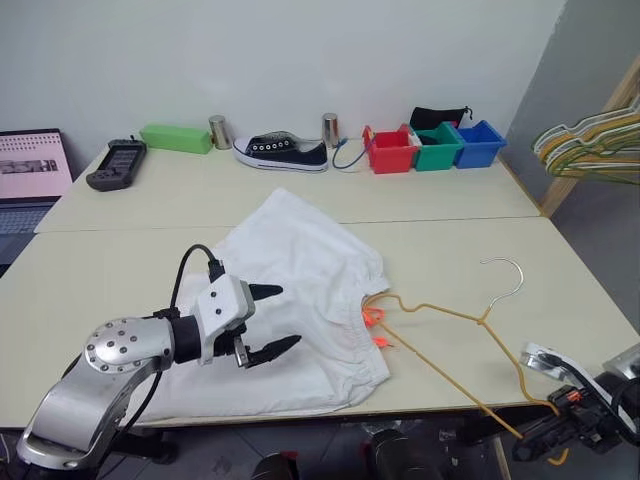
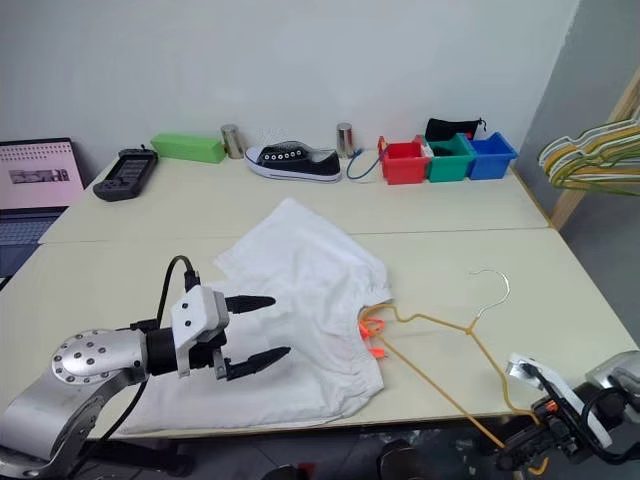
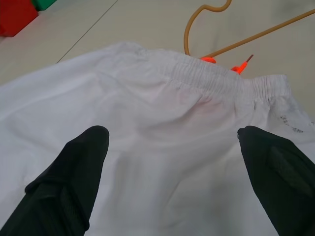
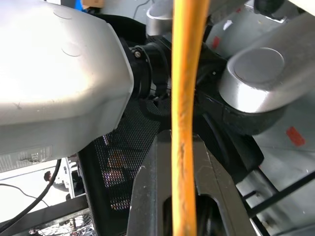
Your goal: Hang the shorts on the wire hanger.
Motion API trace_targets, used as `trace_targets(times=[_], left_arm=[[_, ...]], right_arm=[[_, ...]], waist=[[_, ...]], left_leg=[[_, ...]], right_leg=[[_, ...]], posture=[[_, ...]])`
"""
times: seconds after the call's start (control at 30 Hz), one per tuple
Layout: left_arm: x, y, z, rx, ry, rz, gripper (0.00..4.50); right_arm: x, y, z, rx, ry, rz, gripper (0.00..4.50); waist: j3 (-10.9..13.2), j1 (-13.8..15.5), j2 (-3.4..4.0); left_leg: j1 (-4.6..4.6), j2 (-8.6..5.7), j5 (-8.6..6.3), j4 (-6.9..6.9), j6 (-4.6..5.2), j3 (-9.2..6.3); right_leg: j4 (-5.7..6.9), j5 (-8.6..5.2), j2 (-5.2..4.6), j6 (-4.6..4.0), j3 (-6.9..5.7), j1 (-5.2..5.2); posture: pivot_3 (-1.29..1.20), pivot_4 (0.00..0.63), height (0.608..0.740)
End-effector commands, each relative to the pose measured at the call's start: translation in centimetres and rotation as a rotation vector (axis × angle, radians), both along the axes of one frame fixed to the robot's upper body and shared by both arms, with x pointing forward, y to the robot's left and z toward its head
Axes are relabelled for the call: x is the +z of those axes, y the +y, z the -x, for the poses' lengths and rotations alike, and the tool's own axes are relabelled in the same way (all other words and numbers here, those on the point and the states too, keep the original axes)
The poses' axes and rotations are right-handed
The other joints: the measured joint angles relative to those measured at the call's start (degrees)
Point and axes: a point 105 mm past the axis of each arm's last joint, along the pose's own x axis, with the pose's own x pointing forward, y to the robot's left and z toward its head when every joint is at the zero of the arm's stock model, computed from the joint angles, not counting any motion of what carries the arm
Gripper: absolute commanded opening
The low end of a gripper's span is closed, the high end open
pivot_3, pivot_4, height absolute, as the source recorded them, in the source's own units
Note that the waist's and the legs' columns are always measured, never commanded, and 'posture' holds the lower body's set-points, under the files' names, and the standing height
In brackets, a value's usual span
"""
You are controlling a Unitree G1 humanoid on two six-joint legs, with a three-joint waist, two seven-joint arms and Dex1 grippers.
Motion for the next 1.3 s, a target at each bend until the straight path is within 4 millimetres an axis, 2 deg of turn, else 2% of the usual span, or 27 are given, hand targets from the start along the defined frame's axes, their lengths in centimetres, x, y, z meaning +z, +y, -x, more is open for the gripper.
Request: trace_targets(times=[0.03,0.2,0.33,0.5,0.73,0.9,1.1,1.3], left_arm=[[1.0,-0.1,0.0,-0.020,-0.053,-0.020,4.44],[1.0,-0.1,0.0,-0.020,-0.055,-0.023,4.44],[1.0,-0.2,0.1,-0.019,-0.059,-0.027,4.44],[0.8,0.1,0.4,-0.012,-0.057,-0.036,4.44],[0.7,0.2,0.6,-0.007,-0.057,-0.042,4.44],[0.7,0.2,0.4,-0.010,-0.063,-0.049,4.44],[0.6,0.2,0.5,-0.021,-0.069,-0.066,4.44],[0.7,0.1,0.4,-0.029,-0.074,-0.064,4.44]], right_arm=[[0.6,1.0,-0.5,0.026,-0.028,-0.043,0.00],[0.5,1.9,-1.2,0.035,-0.042,-0.059,0.00],[-0.1,2.3,-1.1,0.036,-0.016,-0.052,0.00],[-0.8,2.0,-0.4,0.020,0.021,-0.022,0.00],[-1.2,1.4,-0.6,-0.027,0.050,0.006,0.00],[-1.1,2.3,-0.6,-0.059,0.126,-0.012,0.00],[0.1,4.5,-2.0,-0.155,0.273,-0.112,0.00],[0.0,5.6,-4.4,-0.207,0.199,-0.135,0.00]], waist=[[0.00,0.01,0.00],[0.00,-0.03,-0.01],[0.01,0.17,-0.01],[0.01,0.33,-0.02],[0.01,0.32,-0.02],[-0.01,0.26,-0.04],[-0.02,0.23,-0.05],[-0.05,0.23,-0.13]], left_leg=[[0.00,0.00,0.00,0.00,0.00,0.00],[0.00,0.00,0.00,0.00,0.00,0.00],[-0.02,0.01,0.00,-0.01,0.00,-0.01],[-0.08,0.01,0.00,-0.01,0.00,-0.01],[-0.03,0.01,0.00,-0.01,0.00,-0.01],[-0.02,0.01,0.00,0.00,0.01,-0.01],[-0.05,0.01,0.00,-0.01,0.01,-0.03],[-0.07,0.00,0.00,-0.01,0.01,-0.04]], right_leg=[[0.00,0.00,0.00,0.00,0.01,0.01],[0.00,0.01,0.02,0.01,0.02,-0.02],[0.00,0.01,0.03,0.01,0.01,0.02],[0.00,0.01,0.03,0.02,0.02,0.06],[0.00,0.01,0.04,0.02,0.04,0.04],[0.00,0.01,0.04,0.02,0.04,0.00],[0.00,0.03,0.08,0.04,0.05,0.09],[-0.01,0.04,0.09,0.07,0.07,0.08]], posture=[[-0.17,0.076,0.740],[-0.17,0.077,0.740],[-0.15,0.075,0.740],[-0.14,0.073,0.740],[-0.13,0.070,0.740],[-0.13,0.068,0.740],[-0.13,0.067,0.740],[-0.13,0.067,0.740]])
